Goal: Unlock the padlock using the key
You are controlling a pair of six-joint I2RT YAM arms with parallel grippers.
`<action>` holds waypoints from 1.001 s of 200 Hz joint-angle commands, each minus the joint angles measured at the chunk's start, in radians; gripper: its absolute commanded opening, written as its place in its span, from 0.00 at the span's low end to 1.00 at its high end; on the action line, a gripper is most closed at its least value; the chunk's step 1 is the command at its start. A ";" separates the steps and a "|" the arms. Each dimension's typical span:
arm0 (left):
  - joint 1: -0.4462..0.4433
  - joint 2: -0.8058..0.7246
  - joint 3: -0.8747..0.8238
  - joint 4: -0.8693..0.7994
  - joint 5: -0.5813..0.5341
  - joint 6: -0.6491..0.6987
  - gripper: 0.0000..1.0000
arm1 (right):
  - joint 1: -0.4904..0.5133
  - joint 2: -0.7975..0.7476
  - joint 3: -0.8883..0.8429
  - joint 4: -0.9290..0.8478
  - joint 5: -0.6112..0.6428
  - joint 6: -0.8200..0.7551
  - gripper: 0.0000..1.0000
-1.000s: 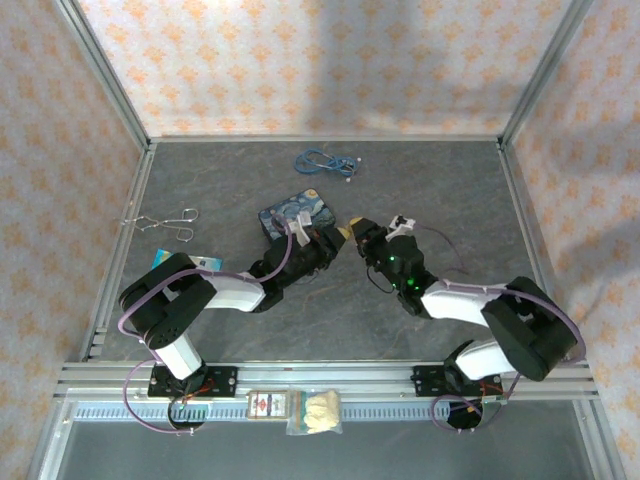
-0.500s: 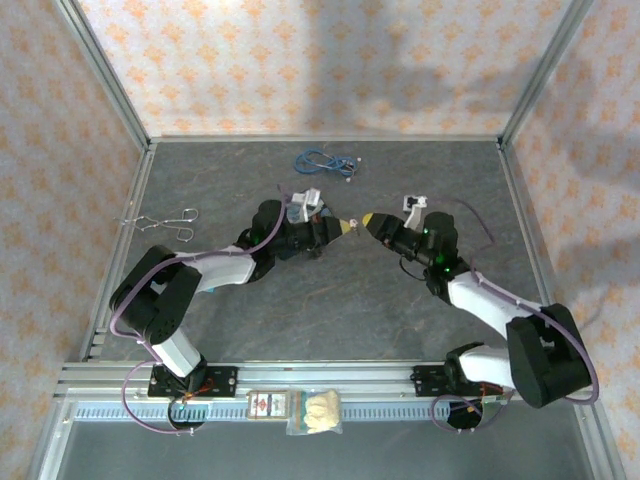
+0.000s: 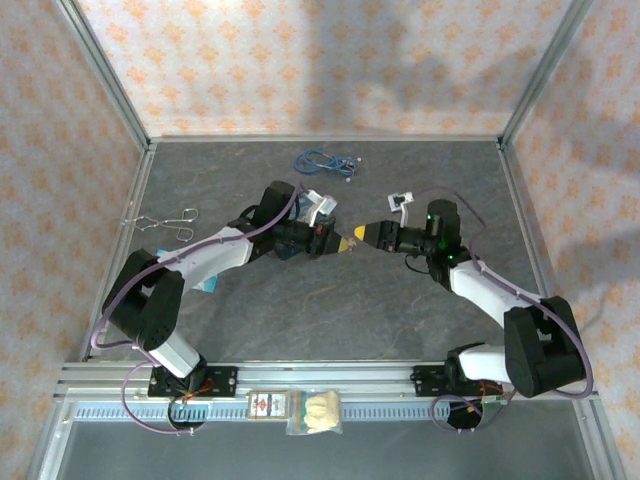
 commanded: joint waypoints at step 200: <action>0.015 0.018 0.163 -0.298 0.211 0.236 0.00 | 0.079 0.007 -0.011 0.014 -0.145 -0.101 0.00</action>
